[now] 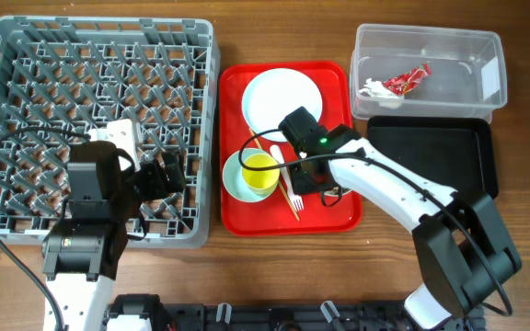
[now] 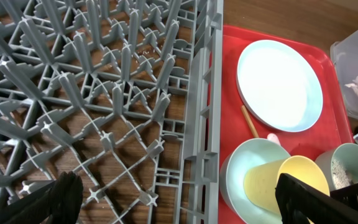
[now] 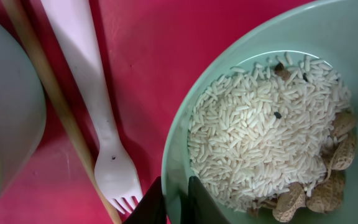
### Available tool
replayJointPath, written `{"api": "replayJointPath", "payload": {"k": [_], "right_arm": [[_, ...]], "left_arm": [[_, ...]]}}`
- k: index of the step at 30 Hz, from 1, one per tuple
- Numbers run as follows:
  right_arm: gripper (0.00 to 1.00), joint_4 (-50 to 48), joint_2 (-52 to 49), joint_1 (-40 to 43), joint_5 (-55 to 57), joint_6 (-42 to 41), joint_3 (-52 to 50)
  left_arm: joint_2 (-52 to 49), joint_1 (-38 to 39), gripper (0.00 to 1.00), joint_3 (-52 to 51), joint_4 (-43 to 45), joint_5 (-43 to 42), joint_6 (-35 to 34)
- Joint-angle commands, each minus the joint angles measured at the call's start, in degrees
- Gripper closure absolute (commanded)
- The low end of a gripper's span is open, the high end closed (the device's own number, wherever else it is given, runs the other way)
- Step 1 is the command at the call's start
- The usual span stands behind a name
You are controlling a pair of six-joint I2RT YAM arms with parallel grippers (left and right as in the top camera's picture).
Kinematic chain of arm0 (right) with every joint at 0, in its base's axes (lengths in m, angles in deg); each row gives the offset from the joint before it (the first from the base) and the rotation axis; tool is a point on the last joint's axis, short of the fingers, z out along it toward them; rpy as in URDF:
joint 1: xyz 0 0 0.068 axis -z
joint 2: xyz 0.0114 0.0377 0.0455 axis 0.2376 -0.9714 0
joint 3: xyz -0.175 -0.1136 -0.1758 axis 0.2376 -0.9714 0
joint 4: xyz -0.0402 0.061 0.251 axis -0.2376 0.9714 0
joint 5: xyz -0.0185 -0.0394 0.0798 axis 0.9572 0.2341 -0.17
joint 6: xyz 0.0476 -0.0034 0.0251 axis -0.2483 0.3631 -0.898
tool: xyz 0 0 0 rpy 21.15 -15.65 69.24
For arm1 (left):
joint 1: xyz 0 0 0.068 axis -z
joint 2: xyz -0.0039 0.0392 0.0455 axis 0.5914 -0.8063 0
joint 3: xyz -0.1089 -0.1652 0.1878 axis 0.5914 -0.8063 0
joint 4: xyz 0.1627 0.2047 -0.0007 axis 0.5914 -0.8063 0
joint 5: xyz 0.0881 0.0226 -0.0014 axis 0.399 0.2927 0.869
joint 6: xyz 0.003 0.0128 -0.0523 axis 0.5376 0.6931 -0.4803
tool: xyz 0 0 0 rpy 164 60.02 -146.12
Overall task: Sort waste into correct bins and load items into the dishwasher rack
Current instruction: 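Grasp the light-blue bowl of rice with the right gripper, then tip the bowl over the black tray to dump the rice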
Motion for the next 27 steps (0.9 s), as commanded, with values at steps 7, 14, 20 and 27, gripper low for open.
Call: {"api": "replayJointPath", "payload": {"k": [7,14,20,27], "right_arm": [[0.95,0.35,-1.25,-0.15,2.71,-1.27,-2.10],[0.96,3.74,10.47,1.70,2.19,-3.82,7.30],[0.96,3.48,16.96,18.21,-13.11,-1.22,7.87],[0.96,3.04,14.36,41.77,-40.44,9.53,4.07]], "left_arm": [[0.17,0.31,0.00,1.16,-0.39,0.33,-0.31],[0.17,0.31,0.00,1.16,-0.39,0.33,-0.31],[0.17,0.31,0.00,1.16,-0.39,0.33,-0.31],[0.17,0.31,0.00,1.16,-0.42,0.33,-0.28]]}}
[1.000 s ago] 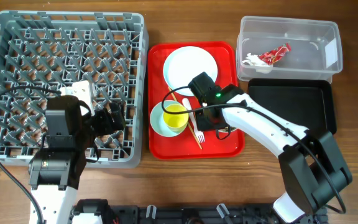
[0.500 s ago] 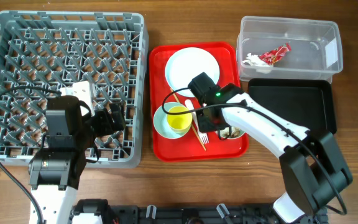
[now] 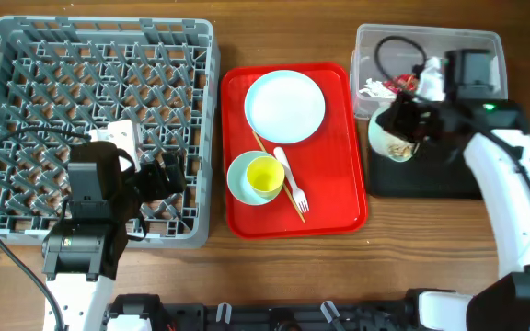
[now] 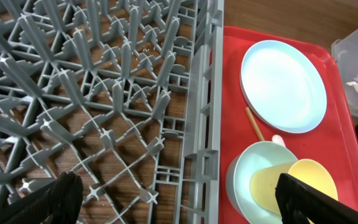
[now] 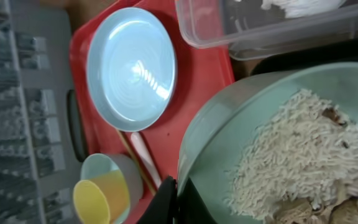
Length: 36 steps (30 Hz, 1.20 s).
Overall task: Sort waste into correct bins and load items into the dishwasher rack
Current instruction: 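Tip the bowl over the black tray to dump the rice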
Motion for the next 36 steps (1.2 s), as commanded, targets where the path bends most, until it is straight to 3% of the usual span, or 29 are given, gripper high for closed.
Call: {"api": "replayJointPath", "payload": {"k": [1,7,11,15,20,21,28,31,33,35,36], "right_arm": [[0.96,-0.46,-3.34,7.52,-14.99,6.03,-3.91],[0.96,-5.27,-12.52,16.92,-30.75,6.91,-7.91],[0.96,-8.55,-18.12,21.64,-48.37,6.43,-7.91],[0.96,-9.60,-20.24,26.51,-55.43,3.41,-7.91],[0.96,-12.66,-20.24,31.74,-64.04,-7.04,-7.91],[0.96,-13.57,-20.24,32.54,-66.16,-12.11,-7.91],[0.96,-13.68,-20.22,32.79,-66.16,-22.45,-7.91],[0.96,-14.51,-20.22,32.76,-66.14,-21.53,-7.91],[0.96,-15.69,-20.22,32.59,-58.66,-15.30,-7.91],[0.96,-10.03,-20.22,31.85,-42.14,-8.50,-7.91],[0.95,-10.36,-20.22,31.10,-50.12,0.04,-7.91]], "left_arm": [[0.17,0.26,0.00,1.14,-0.02,0.33,-0.31],[0.17,0.26,0.00,1.14,-0.09,0.33,-0.31],[0.17,0.26,0.00,1.14,-0.63,0.33,-0.28],[0.17,0.26,0.00,1.14,-0.63,0.33,-0.31],[0.17,0.26,0.00,1.14,-0.63,0.33,-0.28],[0.17,0.26,0.00,1.14,-0.63,0.33,-0.28],[0.17,0.26,0.00,1.14,-0.63,0.35,-0.28],[0.17,0.26,0.00,1.14,-0.63,0.35,-0.28],[0.17,0.26,0.00,1.14,-0.63,0.33,-0.28],[0.17,0.26,0.00,1.14,-0.63,0.33,-0.28],[0.17,0.26,0.00,1.14,-0.85,0.35,-0.28]]}}
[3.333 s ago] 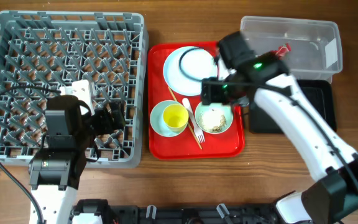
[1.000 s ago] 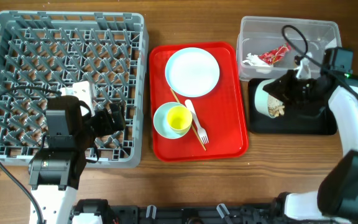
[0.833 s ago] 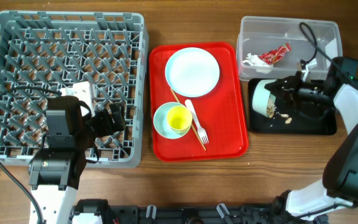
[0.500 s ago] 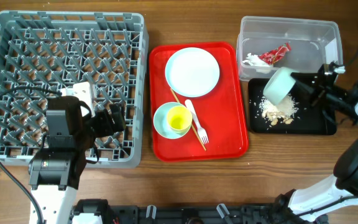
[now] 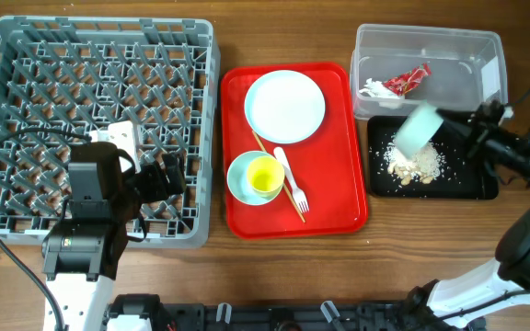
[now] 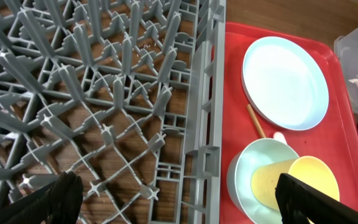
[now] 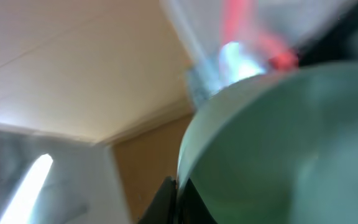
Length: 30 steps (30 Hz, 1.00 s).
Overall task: Sort waste into correct bins and load items into the dishwasher rack
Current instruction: 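Tip the bowl over the black tray to dump the rice, then return the empty bowl to the red tray with the right gripper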
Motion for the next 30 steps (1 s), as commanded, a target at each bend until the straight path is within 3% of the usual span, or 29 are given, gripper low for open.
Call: {"api": "replayJointPath", "payload": {"k": [1,3,6,10,13,17,20,26,30], "right_arm": [[0.96,0.26,-0.70,-2.21,-14.60,26.14,-0.31],[0.96,1.25,-0.37,-2.80,-13.20,25.99,-0.09],[0.96,6.45,-0.28,-4.00,14.99,21.75,-0.09],[0.96,12.81,5.03,-6.97,15.28,34.07,2.16],[0.96,14.78,14.58,-10.73,16.90,34.16,6.88],[0.95,13.05,24.87,-23.74,39.36,29.73,8.02],[0.95,9.64,24.65,-34.71,49.24,29.86,8.00],[0.95,-8.94,21.40,-61.09,75.14,23.93,8.00],[0.96,-17.40,10.40,-68.35,76.30,23.91,8.00]], "left_arm": [[0.17,0.26,0.00,1.14,-0.07,0.35,-0.28],[0.17,0.26,0.00,1.14,0.15,0.35,-0.28],[0.17,0.26,0.00,1.14,-0.09,0.35,-0.28],[0.17,0.26,0.00,1.14,0.11,0.35,-0.28],[0.17,0.26,0.00,1.14,0.11,0.35,-0.28],[0.17,0.26,0.00,1.14,0.11,0.33,-0.28],[0.17,0.26,0.00,1.14,0.11,0.33,-0.28],[0.17,0.26,0.00,1.14,0.09,0.33,-0.28],[0.17,0.26,0.00,1.14,-0.11,0.33,-0.28]]}}
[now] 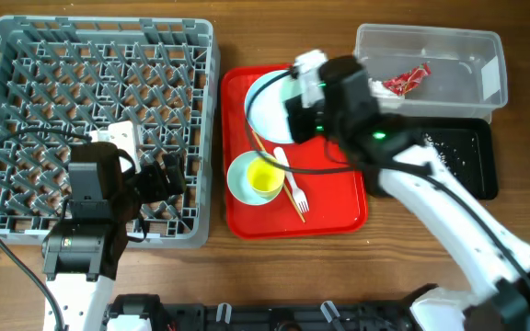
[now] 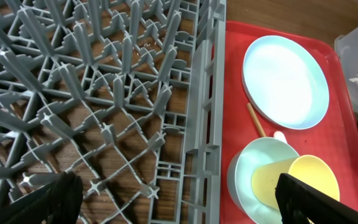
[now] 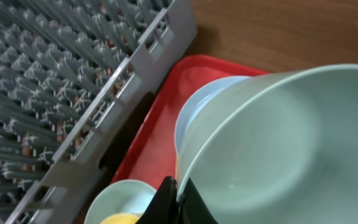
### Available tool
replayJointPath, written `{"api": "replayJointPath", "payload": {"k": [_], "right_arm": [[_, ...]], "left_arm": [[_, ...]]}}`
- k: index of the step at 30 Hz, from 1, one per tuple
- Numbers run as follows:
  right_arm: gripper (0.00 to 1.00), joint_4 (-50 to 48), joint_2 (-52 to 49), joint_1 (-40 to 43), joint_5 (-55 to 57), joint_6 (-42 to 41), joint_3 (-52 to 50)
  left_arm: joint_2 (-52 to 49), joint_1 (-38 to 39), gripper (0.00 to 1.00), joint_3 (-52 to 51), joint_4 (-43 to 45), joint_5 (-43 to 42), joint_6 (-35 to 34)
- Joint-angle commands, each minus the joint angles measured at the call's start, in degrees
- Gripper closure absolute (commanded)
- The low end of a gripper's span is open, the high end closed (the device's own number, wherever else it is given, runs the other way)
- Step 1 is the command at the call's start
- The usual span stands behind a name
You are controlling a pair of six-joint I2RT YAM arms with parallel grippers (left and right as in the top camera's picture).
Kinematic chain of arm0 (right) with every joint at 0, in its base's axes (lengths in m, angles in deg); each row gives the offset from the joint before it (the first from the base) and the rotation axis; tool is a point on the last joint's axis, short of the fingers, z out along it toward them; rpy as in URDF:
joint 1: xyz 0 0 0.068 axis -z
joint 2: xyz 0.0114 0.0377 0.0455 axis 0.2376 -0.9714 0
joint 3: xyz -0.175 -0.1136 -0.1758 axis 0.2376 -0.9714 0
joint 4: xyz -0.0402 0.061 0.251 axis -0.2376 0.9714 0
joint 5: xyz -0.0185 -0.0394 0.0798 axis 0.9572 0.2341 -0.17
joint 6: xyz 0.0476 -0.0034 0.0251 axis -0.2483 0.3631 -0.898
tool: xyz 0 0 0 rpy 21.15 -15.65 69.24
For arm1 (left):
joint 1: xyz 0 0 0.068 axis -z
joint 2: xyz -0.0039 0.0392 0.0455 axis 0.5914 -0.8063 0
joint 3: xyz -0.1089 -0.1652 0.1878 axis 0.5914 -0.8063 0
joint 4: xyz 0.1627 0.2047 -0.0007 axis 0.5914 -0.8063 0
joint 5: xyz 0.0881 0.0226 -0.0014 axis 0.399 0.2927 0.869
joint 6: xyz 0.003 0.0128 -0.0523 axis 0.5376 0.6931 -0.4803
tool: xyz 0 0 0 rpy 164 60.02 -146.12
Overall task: Sort waste into correct bins and load items into the dishwasher rack
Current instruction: 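Return the empty bowl to the red tray with the right gripper, then lift the yellow cup with the right gripper toward the left gripper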
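My right gripper (image 3: 178,198) is shut on the rim of a pale green bowl (image 3: 278,143), which is empty inside. It hangs over the far part of the red tray (image 1: 339,213), above the white plate (image 1: 267,106). In the overhead view the arm hides the bowl. A small bowl (image 1: 239,179) with a yellow cup (image 1: 263,175) in it, a white fork (image 1: 290,191) and a chopstick (image 1: 282,188) lie on the tray. My left gripper (image 2: 179,199) stands open over the right edge of the grey dishwasher rack (image 1: 99,46).
A clear bin (image 1: 431,64) at the back right holds a red wrapper (image 1: 406,80) and a tissue. The black tray (image 1: 463,156) in front of it carries scattered rice (image 1: 431,149), partly behind my right arm.
My right gripper was at the black tray with the bowl tipped and food lying on the tray. Now it holds the empty bowl over the red tray. The left arm has not moved.
My right gripper was shut on a bowl of rice and peanuts on the red tray. Then it held the bowl over the black tray. Then the bowl was tipped and the food lay on that tray. Now the empty bowl is back over the red tray.
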Motion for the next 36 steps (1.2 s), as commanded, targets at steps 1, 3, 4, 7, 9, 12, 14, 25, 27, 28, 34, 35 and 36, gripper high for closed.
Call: {"api": "replayJointPath", "payload": {"k": [1,3,4,7,9,12,14,25,27,28,34,35,36], "right_arm": [[0.96,-4.31,-10.51,-3.34,4.50,-1.07,0.59],[0.96,-6.47,-17.75,-3.72,4.46,-2.91,0.59],[0.96,-6.82,-19.96,-3.72,3.17,-3.17,0.59],[0.91,-6.40,-21.88,-3.72,0.13,-3.19,0.59],[0.84,-5.07,-20.31,-3.72,0.11,-3.15,0.70],[0.69,0.07,-14.62,-3.65,0.15,-2.64,2.64],[0.61,3.91,-10.73,-3.56,0.15,-2.62,4.50],[0.55,22.97,-11.43,-3.63,-7.69,-12.15,0.61],[0.62,22.62,-14.47,-3.63,-8.48,-12.13,0.61],[0.67,22.62,-15.34,-3.63,-8.48,-12.20,0.61],[0.96,24.39,-13.51,-3.10,-8.09,-13.05,5.29],[0.96,24.98,-11.76,-2.78,-8.09,-13.03,7.02],[0.95,25.14,-10.49,-2.45,-8.22,-13.05,7.91]], "left_arm": [[0.15,0.26,0.00,1.14,0.09,0.33,-0.31],[0.15,0.26,0.00,1.14,0.09,0.33,-0.31],[0.15,0.26,0.00,1.14,0.09,0.33,-0.31],[0.15,0.26,0.00,1.14,0.11,0.33,-0.31],[0.15,0.26,0.00,1.14,0.11,0.33,-0.28],[0.15,0.26,0.00,1.14,0.11,0.33,-0.28],[0.15,0.26,0.00,1.14,0.11,0.33,-0.31],[0.11,0.26,0.00,1.14,0.09,0.33,-0.31],[0.11,0.26,0.00,1.14,0.11,0.33,-0.31],[0.11,0.26,0.00,1.14,0.11,0.33,-0.31],[0.11,0.26,0.00,1.14,0.11,0.28,-0.33],[0.11,0.26,0.00,1.14,0.11,-0.39,-0.33],[0.11,0.26,0.00,1.14,0.11,-1.27,-0.33]]}}
